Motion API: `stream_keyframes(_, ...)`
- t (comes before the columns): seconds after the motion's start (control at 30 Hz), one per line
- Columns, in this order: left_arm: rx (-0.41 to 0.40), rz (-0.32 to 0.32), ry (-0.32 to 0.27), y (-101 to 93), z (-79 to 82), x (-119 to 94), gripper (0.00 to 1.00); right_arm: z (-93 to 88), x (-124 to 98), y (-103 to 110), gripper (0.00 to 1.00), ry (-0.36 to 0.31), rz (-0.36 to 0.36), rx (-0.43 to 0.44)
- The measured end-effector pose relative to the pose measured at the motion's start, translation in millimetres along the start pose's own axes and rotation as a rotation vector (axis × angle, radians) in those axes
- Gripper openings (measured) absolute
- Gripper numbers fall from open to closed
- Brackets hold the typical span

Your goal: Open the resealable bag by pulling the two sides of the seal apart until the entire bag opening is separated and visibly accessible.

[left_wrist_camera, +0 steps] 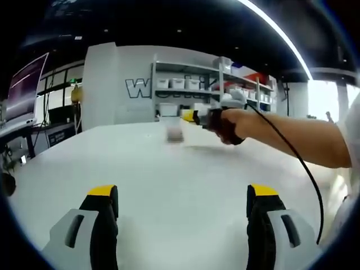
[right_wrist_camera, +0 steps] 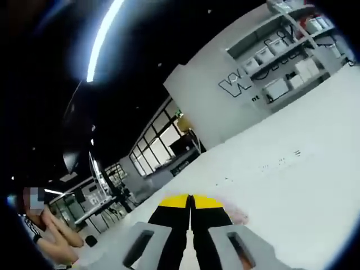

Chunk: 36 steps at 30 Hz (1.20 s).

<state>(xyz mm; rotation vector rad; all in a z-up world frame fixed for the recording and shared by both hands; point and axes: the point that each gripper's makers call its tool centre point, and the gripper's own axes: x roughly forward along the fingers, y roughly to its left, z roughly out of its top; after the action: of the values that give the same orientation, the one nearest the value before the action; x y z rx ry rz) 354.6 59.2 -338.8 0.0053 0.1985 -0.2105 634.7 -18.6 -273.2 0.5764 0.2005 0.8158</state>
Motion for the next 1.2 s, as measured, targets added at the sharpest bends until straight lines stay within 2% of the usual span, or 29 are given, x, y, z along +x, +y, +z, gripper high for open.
stream_keyframes(0.1, -0.001, 0.001, -0.001, 0.1, 0.3, -0.2, 0.94, 7.1, -4.1, 11.6, 0.0, -0.029, 0.026, 0.02)
stream_keyframes(0.43, 0.001, 0.001, -0.001, -1.2, 0.2, -0.6, 0.94, 14.5, -22.4, 37.2, 0.0, -0.058, 0.075, 0.02)
stream_keyframes(0.7, -0.001, 0.002, -0.004, -2.3, 0.6, -1.1, 0.94, 15.4, -49.8, 65.2, 0.0, -0.095, 0.133, 0.017)
stream_keyframes(0.93, -0.004, 0.002, -0.007, -2.8, 0.7, -2.6, 0.94, 15.0, -67.8, 76.3, 0.0, -0.104, 0.152, 0.0)
stream_keyframes(1.13, -0.003, 0.0, -0.007, -2.2, 0.3, -1.8, 0.94, 15.6, -78.2, 78.2, 0.0, -0.116, 0.161, 0.011)
stream_keyframes(1.2, -0.003, 0.001, -0.006, -1.5, 0.0, -1.3, 0.94, 15.8, -80.1, 78.4, 0.0, -0.118, 0.153, -0.011)
